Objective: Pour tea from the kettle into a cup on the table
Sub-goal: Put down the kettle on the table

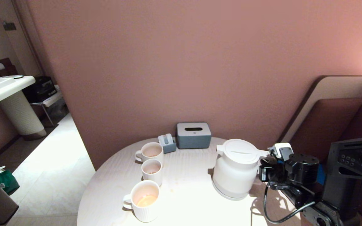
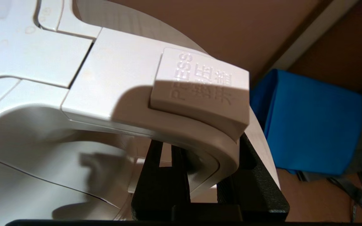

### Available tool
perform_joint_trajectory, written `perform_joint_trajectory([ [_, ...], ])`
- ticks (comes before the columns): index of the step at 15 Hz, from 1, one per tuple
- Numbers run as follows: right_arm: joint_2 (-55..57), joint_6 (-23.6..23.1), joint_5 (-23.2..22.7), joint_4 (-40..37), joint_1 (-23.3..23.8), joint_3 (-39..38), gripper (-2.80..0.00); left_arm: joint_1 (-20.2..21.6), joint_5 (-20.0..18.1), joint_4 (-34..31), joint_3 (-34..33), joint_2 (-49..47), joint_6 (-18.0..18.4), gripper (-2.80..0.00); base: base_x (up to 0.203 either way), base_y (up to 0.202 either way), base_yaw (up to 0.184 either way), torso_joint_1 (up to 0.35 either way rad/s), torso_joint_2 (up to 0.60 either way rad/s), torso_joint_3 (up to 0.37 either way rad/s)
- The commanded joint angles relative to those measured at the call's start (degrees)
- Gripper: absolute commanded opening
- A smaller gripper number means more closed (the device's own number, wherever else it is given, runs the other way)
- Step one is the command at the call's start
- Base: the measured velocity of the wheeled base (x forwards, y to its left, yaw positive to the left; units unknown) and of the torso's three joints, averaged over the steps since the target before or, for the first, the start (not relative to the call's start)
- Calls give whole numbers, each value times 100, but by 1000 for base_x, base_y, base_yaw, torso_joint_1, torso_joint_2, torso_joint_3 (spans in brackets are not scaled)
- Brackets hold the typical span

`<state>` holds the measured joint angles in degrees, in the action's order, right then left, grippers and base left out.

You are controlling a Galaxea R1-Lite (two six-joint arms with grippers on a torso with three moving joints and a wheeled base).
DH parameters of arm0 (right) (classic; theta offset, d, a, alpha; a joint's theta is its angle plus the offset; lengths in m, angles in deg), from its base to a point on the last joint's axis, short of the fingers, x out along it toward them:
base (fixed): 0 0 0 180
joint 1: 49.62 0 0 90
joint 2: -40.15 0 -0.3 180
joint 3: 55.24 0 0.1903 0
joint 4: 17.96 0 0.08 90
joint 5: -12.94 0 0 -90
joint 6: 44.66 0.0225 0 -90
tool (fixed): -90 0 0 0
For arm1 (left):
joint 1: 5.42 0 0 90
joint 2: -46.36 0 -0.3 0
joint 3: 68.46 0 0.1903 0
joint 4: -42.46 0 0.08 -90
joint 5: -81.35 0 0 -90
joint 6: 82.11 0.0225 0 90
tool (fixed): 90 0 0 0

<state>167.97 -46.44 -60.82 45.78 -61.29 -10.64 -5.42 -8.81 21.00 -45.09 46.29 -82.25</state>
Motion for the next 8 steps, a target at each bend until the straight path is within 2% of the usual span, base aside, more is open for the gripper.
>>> perform_joint_trajectory([
  [1,40,-6,-320,263,-2,116,-280,0,-2,3,0,-1,-4,-280,0,0,0,0,0,0],
  [3,59,-15,-547,240,8,222,-280,0,-2,3,0,-1,-4,-280,0,0,0,0,0,0],
  [8,75,-7,-560,220,8,215,-280,0,-2,3,0,-1,-4,-280,0,0,0,0,0,0],
])
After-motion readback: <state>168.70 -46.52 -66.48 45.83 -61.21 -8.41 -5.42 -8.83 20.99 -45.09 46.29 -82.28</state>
